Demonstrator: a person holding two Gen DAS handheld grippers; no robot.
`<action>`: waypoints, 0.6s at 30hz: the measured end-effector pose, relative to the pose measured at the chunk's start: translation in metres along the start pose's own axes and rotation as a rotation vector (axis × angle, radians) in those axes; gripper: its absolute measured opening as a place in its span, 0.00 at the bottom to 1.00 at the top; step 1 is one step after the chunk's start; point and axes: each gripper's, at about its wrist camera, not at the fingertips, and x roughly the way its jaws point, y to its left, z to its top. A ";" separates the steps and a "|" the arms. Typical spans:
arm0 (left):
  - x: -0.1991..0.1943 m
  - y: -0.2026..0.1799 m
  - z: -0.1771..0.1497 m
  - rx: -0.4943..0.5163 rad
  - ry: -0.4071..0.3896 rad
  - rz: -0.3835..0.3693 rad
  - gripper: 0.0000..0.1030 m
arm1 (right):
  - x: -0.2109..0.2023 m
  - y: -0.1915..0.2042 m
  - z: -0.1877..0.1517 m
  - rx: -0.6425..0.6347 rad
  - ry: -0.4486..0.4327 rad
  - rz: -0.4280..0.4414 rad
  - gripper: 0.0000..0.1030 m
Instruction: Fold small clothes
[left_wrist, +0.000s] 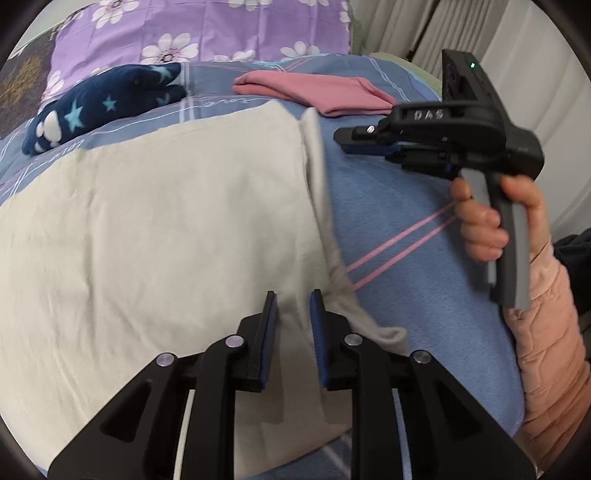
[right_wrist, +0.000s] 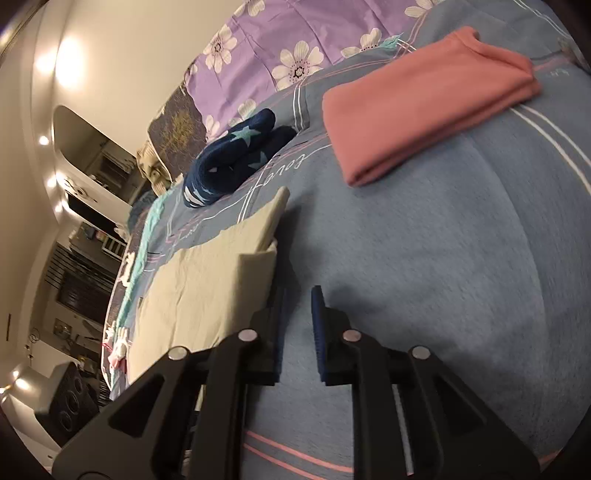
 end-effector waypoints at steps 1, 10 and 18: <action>0.000 0.003 -0.002 -0.010 -0.003 -0.018 0.21 | 0.003 0.007 0.004 -0.013 0.012 -0.008 0.21; 0.000 0.006 -0.008 0.004 -0.046 -0.056 0.21 | 0.020 0.025 0.027 0.027 0.055 -0.047 0.37; -0.002 0.014 -0.014 -0.016 -0.061 -0.107 0.22 | 0.013 0.038 0.021 -0.035 0.010 -0.103 0.02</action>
